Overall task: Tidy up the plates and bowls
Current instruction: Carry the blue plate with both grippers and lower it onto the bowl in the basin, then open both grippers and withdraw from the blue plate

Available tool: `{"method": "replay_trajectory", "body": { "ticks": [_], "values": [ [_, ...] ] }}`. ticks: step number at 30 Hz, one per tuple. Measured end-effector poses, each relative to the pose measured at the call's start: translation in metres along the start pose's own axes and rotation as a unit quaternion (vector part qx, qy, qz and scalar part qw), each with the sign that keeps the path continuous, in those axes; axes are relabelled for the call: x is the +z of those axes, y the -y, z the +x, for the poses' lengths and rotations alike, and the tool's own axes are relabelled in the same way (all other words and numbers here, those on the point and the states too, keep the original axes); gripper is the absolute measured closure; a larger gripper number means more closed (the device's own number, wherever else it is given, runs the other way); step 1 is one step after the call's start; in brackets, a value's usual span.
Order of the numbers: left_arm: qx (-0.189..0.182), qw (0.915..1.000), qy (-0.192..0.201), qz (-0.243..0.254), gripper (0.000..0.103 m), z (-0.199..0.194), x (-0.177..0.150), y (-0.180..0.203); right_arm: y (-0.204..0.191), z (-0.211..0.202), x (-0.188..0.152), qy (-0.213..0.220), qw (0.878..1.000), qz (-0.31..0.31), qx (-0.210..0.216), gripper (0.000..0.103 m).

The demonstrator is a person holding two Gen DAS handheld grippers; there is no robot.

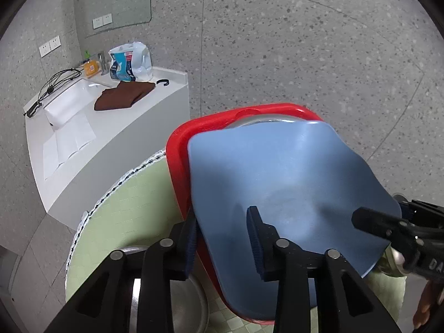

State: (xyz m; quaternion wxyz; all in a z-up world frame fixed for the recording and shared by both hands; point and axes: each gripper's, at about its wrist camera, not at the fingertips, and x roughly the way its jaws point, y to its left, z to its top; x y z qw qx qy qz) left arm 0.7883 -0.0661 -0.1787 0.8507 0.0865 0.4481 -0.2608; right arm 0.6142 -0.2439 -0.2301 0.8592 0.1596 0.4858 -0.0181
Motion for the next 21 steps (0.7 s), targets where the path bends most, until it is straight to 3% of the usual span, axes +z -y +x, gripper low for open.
{"method": "replay_trajectory", "body": {
  "ticks": [2, 3, 7, 13, 21],
  "values": [
    [-0.001, 1.0000, 0.005, 0.001, 0.050, -0.009, -0.005, -0.001, -0.003, -0.005, -0.003, 0.005, 1.000, 0.000, -0.005, 0.046],
    [0.000, 1.0000, 0.008, 0.001, 0.046, -0.013, -0.007, -0.001, -0.004, -0.008, -0.004, 0.007, 1.000, 0.001, -0.007, 0.042],
    [-0.008, 0.9997, 0.021, -0.003, 0.043, -0.034, -0.019, -0.003, -0.002, -0.018, -0.011, 0.013, 1.000, 0.016, -0.018, 0.038],
    [-0.013, 0.9975, 0.070, -0.002, 0.023, -0.093, -0.050, -0.010, -0.006, -0.049, -0.029, 0.042, 0.998, 0.026, -0.037, 0.032],
    [-0.012, 0.9907, 0.136, -0.001, 0.009, -0.181, -0.127, -0.033, -0.022, -0.116, -0.084, 0.101, 0.992, 0.026, -0.069, 0.026]
  ]
}}
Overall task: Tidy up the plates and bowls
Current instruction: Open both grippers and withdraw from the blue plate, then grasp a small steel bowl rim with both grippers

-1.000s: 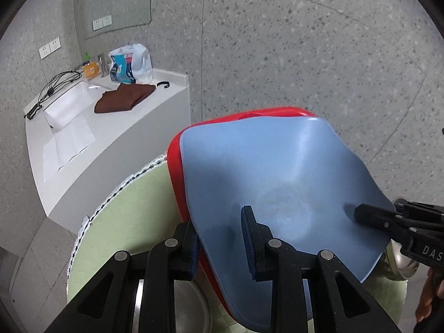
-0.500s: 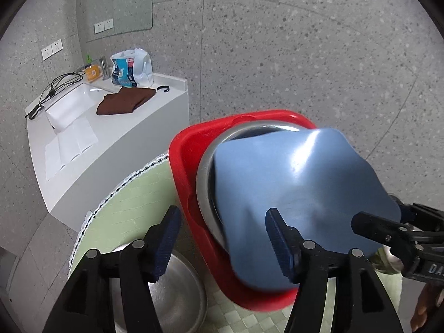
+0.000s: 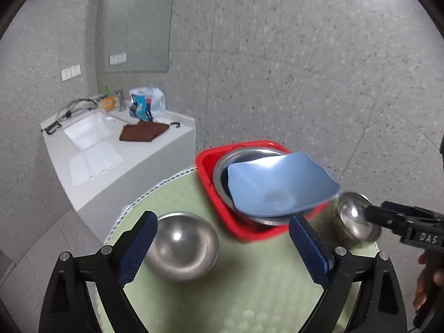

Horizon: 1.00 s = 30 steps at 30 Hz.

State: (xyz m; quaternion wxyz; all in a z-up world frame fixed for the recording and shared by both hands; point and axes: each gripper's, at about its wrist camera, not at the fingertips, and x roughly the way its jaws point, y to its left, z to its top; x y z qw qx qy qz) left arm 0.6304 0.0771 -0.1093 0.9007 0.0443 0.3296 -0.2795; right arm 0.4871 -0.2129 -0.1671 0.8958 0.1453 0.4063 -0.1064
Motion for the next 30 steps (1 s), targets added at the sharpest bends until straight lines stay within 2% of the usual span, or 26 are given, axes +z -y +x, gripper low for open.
{"method": "replay_trajectory", "body": {
  "ticks": [4, 9, 14, 21, 22, 25, 27, 29, 30],
  "values": [
    [-0.003, 0.9998, 0.016, 0.014, 0.007, -0.043, -0.044, 0.006, -0.004, -0.035, -0.039, 0.021, 1.000, 0.008, -0.012, 0.026],
    [-0.024, 0.9988, 0.021, 0.036, 0.007, -0.076, -0.094, 0.020, -0.010, -0.058, -0.086, 0.037, 0.999, 0.016, -0.034, 0.026],
    [-0.057, 0.9972, 0.001, 0.048, 0.007, -0.091, -0.131, 0.027, -0.007, -0.067, -0.130, 0.035, 0.998, 0.031, -0.047, 0.026],
    [-0.088, 0.9924, -0.048, 0.071, 0.009, -0.092, -0.175, 0.033, 0.005, -0.060, -0.188, -0.005, 0.997, 0.058, -0.054, 0.026],
    [-0.091, 0.9912, -0.056, 0.078, 0.011, -0.091, -0.181, 0.034, 0.006, -0.057, -0.193, -0.013, 0.997, 0.061, -0.054, 0.026],
    [-0.105, 0.9873, -0.081, 0.086, 0.030, -0.080, -0.184, 0.038, 0.007, -0.048, -0.208, -0.032, 0.996, 0.072, -0.048, 0.034],
    [-0.116, 0.9841, -0.104, 0.086, 0.044, -0.074, -0.189, 0.040, 0.009, -0.043, -0.214, -0.043, 0.995, 0.083, -0.037, 0.044],
    [-0.127, 0.9799, -0.127, 0.088, 0.062, -0.062, -0.187, 0.045, 0.010, -0.039, -0.217, -0.049, 0.994, 0.089, -0.025, 0.055],
    [-0.132, 0.9777, -0.136, 0.091, 0.065, -0.060, -0.191, 0.046, 0.011, -0.036, -0.218, -0.054, 0.994, 0.090, -0.018, 0.063]
  ]
}}
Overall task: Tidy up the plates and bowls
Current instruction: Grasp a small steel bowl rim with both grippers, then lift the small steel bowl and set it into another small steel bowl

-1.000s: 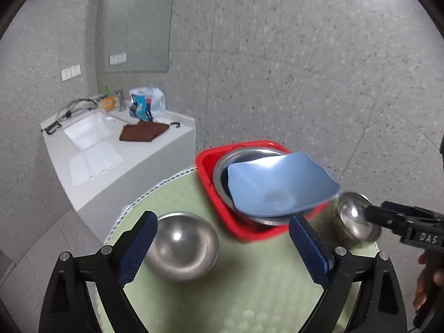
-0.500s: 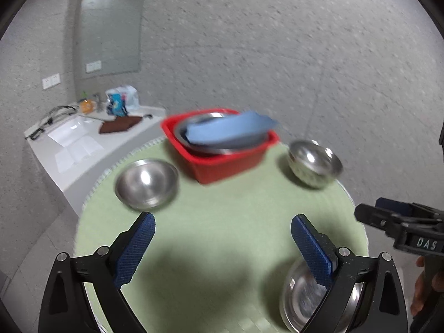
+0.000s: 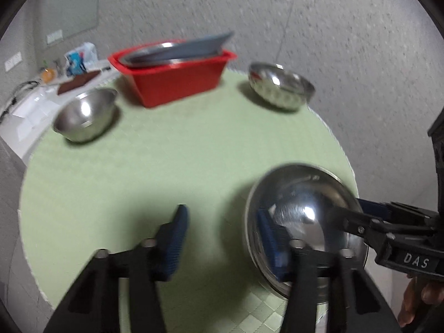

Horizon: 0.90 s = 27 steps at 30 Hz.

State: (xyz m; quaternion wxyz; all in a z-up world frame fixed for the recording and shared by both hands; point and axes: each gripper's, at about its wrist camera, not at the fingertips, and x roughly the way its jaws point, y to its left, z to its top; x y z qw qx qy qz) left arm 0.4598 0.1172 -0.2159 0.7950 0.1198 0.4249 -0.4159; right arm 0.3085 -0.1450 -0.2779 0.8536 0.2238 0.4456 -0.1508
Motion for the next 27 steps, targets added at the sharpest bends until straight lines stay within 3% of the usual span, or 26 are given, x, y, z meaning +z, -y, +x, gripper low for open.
{"method": "replay_trajectory", "body": {
  "ticks": [3, 5, 8, 15, 21, 27],
  "values": [
    [-0.019, 0.9997, -0.018, -0.001, 0.085, 0.011, 0.006, -0.002, 0.002, 0.009, -0.001, -0.016, 1.000, 0.001, 0.010, 0.083],
    [-0.030, 0.9993, -0.021, -0.002, 0.094, 0.014, 0.010, 0.001, 0.005, 0.013, -0.001, -0.022, 1.000, 0.001, 0.018, 0.088],
    [-0.027, 0.9996, -0.006, -0.002, 0.094, 0.016, 0.024, 0.003, 0.011, 0.013, 0.007, -0.018, 1.000, -0.001, 0.024, 0.094],
    [-0.025, 0.9985, 0.045, -0.021, 0.094, 0.008, 0.073, 0.019, 0.029, 0.002, 0.053, 0.006, 0.998, -0.019, 0.053, 0.094],
    [-0.012, 0.9953, 0.092, -0.026, 0.094, 0.020, 0.134, 0.048, 0.059, -0.013, 0.125, 0.034, 0.996, -0.045, 0.067, 0.094],
    [0.011, 0.9930, 0.110, -0.041, 0.094, 0.073, 0.194, 0.073, 0.087, -0.008, 0.200, 0.052, 0.993, -0.079, 0.067, 0.093]
  ]
}}
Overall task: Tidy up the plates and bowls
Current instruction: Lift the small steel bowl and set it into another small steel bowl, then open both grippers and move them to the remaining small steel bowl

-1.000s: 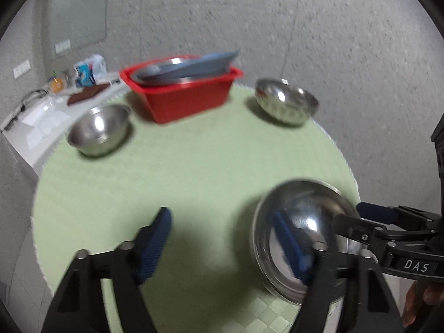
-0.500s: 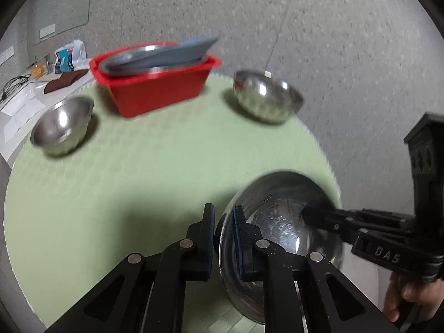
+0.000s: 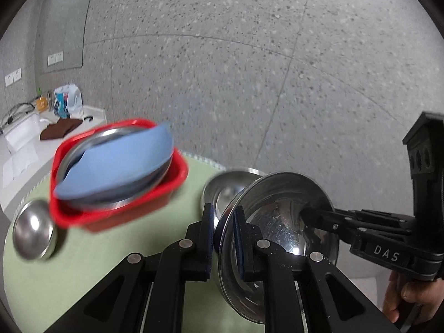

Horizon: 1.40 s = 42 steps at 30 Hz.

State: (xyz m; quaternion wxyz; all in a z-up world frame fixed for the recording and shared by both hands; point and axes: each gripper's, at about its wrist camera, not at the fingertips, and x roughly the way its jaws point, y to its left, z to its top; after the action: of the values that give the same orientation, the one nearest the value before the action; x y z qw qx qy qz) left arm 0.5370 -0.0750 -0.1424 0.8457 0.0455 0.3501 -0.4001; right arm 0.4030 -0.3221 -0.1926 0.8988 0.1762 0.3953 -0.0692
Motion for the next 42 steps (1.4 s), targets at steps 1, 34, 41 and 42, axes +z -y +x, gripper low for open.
{"method": "replay_trajectory", "body": {
  "ticks": [1, 34, 41, 42],
  "values": [
    [0.005, 1.0000, -0.004, -0.001, 0.094, 0.016, 0.006, 0.005, 0.008, 0.003, 0.009, 0.001, 1.000, -0.003, -0.001, 0.093],
    [0.050, 0.9959, -0.076, -0.006, 0.067, 0.172, 0.029, 0.021, 0.048, 0.097, 0.049, -0.046, 0.997, -0.056, -0.024, 0.072],
    [0.040, 0.9981, -0.046, -0.010, 0.042, 0.133, 0.022, 0.015, 0.038, 0.077, 0.045, -0.017, 0.997, -0.050, -0.064, 0.056],
    [0.038, 0.9985, -0.040, -0.007, 0.041, 0.121, 0.019, 0.013, 0.034, 0.069, 0.044, -0.007, 0.996, -0.049, -0.071, 0.055]
  ]
}}
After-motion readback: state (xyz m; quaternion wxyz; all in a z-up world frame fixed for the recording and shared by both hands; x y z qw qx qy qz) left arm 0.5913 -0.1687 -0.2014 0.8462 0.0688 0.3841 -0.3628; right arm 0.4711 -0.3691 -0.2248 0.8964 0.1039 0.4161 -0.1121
